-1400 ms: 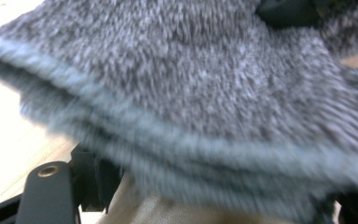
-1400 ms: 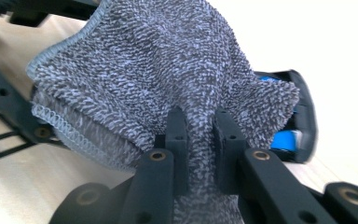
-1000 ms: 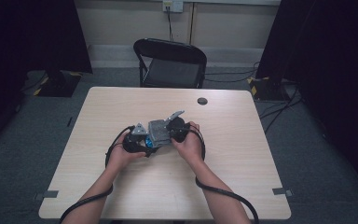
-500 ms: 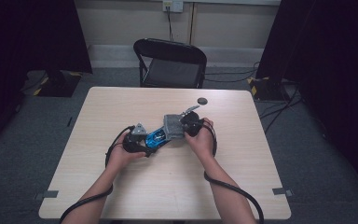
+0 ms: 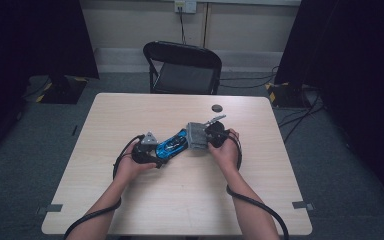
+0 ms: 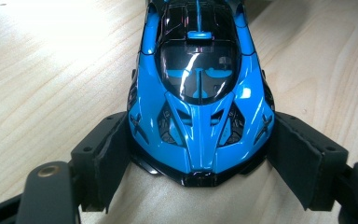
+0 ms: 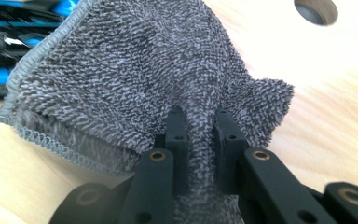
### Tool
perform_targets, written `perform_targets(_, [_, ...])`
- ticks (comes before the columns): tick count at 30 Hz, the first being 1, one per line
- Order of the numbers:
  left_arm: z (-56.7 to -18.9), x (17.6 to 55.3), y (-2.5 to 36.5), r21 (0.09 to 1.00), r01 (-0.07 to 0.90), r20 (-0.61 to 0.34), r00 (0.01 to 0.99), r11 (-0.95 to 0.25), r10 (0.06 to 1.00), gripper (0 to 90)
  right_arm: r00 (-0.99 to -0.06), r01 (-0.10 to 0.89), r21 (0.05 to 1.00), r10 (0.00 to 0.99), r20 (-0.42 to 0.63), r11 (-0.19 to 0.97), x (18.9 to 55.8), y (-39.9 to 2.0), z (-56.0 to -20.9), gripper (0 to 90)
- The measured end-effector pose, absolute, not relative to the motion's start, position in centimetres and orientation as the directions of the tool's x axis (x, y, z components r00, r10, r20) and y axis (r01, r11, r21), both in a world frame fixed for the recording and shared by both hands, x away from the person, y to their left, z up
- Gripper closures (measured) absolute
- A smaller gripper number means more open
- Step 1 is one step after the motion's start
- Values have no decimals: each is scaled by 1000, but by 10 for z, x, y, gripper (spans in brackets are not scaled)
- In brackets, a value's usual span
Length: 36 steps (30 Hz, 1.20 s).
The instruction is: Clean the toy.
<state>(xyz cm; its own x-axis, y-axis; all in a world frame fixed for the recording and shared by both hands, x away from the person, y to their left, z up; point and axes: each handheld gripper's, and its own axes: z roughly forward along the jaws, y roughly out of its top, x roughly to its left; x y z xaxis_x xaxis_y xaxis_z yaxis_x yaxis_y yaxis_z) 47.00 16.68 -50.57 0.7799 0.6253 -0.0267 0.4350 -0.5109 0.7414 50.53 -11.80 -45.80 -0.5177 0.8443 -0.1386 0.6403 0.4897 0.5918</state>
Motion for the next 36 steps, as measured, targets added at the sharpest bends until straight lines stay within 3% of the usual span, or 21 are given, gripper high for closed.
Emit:
perform_targets(16, [-505, 470, 168, 732, 450, -24, 767, -511, 641, 195, -485, 643, 619, 865, -125, 450, 481, -164, -457, 787])
perform_targets(36, [-472, 470, 173, 789, 415, -36, 766, -452, 641, 184, -503, 631, 632, 858, -108, 450, 466, -174, -465, 784])
